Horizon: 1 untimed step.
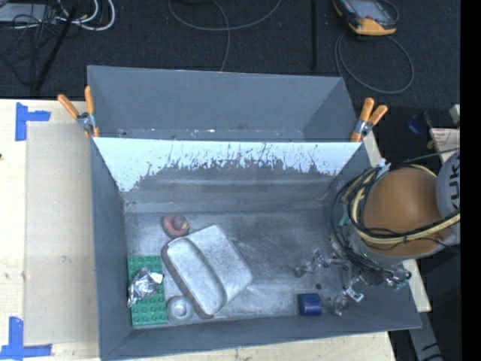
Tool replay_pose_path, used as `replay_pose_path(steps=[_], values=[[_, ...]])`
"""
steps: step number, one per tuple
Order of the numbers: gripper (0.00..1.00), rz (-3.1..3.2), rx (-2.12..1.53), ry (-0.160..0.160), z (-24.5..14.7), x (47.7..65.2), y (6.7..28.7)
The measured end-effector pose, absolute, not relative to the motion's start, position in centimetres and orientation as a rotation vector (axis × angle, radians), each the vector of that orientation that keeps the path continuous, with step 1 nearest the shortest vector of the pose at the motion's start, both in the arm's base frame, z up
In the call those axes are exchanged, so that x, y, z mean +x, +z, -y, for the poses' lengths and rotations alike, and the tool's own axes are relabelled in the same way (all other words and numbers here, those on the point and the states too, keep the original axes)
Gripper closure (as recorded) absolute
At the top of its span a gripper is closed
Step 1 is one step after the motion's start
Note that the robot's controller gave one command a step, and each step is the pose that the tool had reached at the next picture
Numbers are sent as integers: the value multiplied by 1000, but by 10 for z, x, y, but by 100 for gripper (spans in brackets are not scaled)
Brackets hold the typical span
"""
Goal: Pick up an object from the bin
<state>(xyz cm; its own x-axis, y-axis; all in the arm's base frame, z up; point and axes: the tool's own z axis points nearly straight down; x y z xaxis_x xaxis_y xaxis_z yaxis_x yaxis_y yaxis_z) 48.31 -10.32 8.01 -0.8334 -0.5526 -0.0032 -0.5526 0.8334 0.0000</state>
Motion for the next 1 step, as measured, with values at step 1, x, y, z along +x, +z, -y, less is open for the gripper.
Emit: replay_pose_path(steps=[1], values=[[0,-2903,-1142,-14,49,477,78]])
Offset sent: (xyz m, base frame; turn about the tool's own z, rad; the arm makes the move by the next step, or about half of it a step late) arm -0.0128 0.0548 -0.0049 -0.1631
